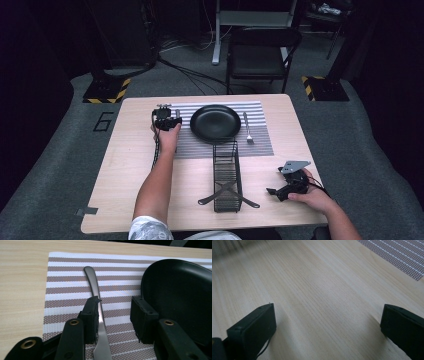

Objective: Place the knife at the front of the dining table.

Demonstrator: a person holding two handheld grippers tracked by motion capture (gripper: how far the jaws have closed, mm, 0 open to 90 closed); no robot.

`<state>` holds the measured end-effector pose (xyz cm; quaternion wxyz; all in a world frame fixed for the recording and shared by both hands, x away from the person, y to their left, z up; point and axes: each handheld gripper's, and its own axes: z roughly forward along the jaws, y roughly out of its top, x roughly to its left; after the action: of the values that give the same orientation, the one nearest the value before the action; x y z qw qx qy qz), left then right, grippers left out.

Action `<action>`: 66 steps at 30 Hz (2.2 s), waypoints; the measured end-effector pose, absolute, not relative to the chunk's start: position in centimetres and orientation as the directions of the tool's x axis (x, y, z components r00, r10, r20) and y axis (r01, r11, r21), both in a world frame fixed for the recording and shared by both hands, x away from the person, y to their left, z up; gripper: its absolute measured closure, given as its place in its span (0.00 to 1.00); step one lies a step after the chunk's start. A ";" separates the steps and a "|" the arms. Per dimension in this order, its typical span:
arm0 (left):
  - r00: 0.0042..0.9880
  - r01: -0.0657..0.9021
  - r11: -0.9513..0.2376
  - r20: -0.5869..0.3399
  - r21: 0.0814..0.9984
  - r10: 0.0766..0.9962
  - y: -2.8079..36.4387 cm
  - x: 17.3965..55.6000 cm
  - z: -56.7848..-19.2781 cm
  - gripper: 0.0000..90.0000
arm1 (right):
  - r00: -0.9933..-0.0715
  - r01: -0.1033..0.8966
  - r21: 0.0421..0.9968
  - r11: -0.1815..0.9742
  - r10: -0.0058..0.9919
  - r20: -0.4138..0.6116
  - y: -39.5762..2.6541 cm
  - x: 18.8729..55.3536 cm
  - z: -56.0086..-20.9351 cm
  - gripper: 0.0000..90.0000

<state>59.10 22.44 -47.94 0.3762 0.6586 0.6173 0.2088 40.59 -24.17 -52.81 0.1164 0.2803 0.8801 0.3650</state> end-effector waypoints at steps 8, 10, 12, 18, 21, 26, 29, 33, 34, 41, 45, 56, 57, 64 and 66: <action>0.213 0.643 0.031 -0.217 0.766 0.953 23.0 57.0 -46.1 0.60 | -0.815 0.409 0.708 0.575 0.580 0.000 -24.2 40.6 -52.8 0.00; 0.227 0.637 0.027 -0.221 0.770 0.948 23.0 56.4 -45.6 0.60 | -0.815 0.409 0.708 0.575 0.580 0.000 -24.2 40.6 -52.8 0.00; 0.252 0.624 0.013 -0.217 0.781 0.943 23.0 55.5 -45.0 0.60 | -0.815 0.409 0.708 0.575 0.580 0.000 -24.2 40.6 -52.8 0.00; 0.336 0.600 -0.047 -0.199 0.799 0.921 22.8 53.1 -43.0 0.58 | -0.816 0.408 0.707 0.577 0.578 -0.001 -24.2 40.6 -52.8 0.00; 0.371 0.582 -0.077 -0.181 0.809 0.911 22.8 51.8 -42.1 0.58 | -0.816 0.409 0.708 0.576 0.579 0.000 -24.2 40.6 -52.8 0.00; 0.413 0.564 -0.103 -0.171 0.820 0.895 23.2 49.8 -41.1 0.56 | -0.815 0.409 0.708 0.575 0.579 0.000 -24.2 40.6 -52.8 0.00; 0.429 0.553 -0.117 -0.161 0.825 0.889 23.5 49.0 -41.0 0.54 | -0.815 0.410 0.708 0.575 0.580 0.000 -24.2 40.6 -52.8 0.00; 0.440 0.556 -0.135 -0.152 0.820 0.885 23.8 47.8 -41.4 0.54 | -0.815 0.410 0.708 0.575 0.580 0.001 -24.2 40.6 -52.8 0.00; 0.448 0.556 -0.143 -0.150 0.819 0.881 23.9 47.5 -41.4 0.54 | -0.815 0.409 0.708 0.576 0.579 -0.001 -24.2 40.6 -52.8 0.00; 0.462 0.567 -0.158 -0.154 0.809 0.873 24.8 45.2 -42.1 0.54 | -0.815 0.409 0.708 0.575 0.580 0.000 -24.2 40.6 -52.8 0.00; 0.464 0.574 -0.165 -0.153 0.802 0.873 25.4 44.1 -42.7 0.53 | -0.815 0.409 0.708 0.576 0.579 0.000 -24.2 40.6 -52.8 0.00; 0.463 0.581 -0.198 -0.120 0.790 0.878 26.5 42.0 -45.8 0.50 | -0.815 0.409 0.708 0.575 0.580 0.000 -24.2 40.6 -52.8 0.00; 0.457 0.587 -0.192 -0.127 0.787 0.880 26.5 41.9 -46.2 0.49 | -0.815 0.409 0.708 0.576 0.579 -0.001 -24.2 40.6 -52.8 0.00; 0.427 0.606 -0.204 -0.098 0.769 0.899 27.2 41.9 -48.8 0.48 | -0.815 0.411 0.706 0.576 0.580 0.001 -24.2 40.6 -52.8 0.00; 0.413 0.607 -0.209 -0.081 0.767 0.907 27.4 41.9 -49.3 0.47 | -0.814 0.412 0.707 0.575 0.581 0.001 -24.2 40.6 -52.8 0.00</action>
<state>41.89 27.42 -49.29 0.3767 0.7515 0.5037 0.1989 40.56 -24.16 -52.81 0.1160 0.2819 0.8799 0.3645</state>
